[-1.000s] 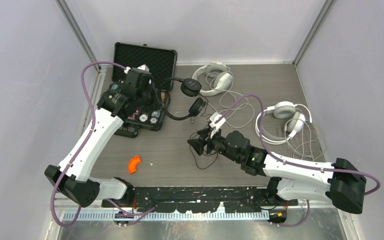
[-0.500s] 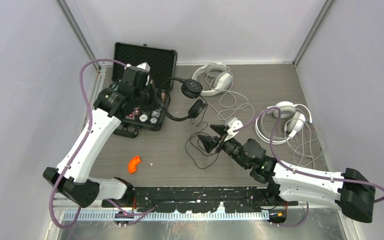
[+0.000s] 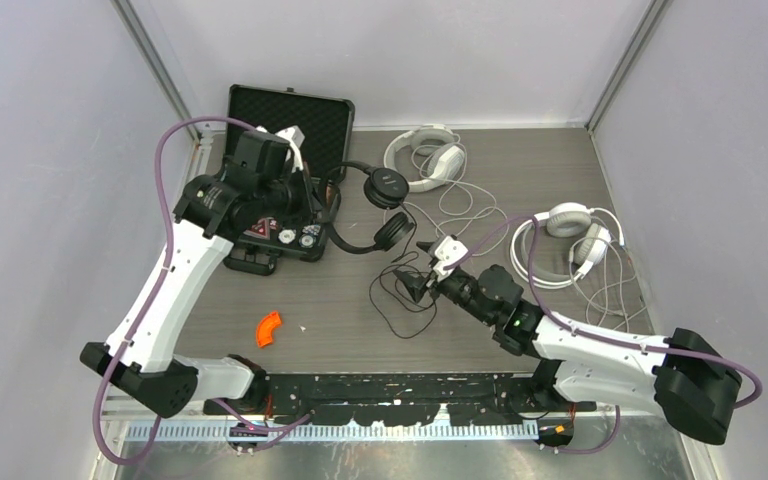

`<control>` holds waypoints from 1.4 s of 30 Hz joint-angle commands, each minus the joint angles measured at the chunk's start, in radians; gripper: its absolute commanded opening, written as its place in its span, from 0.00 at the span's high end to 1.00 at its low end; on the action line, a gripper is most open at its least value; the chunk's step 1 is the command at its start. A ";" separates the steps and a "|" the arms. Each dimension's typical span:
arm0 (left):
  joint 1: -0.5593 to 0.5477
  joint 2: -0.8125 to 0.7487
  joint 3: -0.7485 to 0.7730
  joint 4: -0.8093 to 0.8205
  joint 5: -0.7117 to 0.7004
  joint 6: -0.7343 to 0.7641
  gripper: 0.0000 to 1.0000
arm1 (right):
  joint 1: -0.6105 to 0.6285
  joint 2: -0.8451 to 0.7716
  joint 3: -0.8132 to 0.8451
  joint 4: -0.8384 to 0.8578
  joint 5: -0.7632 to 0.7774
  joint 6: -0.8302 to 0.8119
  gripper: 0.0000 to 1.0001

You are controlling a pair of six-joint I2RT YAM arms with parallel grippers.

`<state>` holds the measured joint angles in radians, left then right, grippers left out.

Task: Wrap the headphones
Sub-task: Wrap the headphones cable around the headphones.

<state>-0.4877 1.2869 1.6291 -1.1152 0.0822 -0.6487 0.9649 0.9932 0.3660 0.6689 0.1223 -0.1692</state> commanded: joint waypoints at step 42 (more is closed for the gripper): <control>-0.111 0.001 0.041 -0.033 0.532 0.367 1.00 | -0.108 0.028 0.198 -0.008 -0.258 -0.001 1.00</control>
<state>-0.5732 1.2980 1.6932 -1.1717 0.5594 -0.2981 0.8616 1.0191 0.4961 0.6617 -0.0994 -0.1734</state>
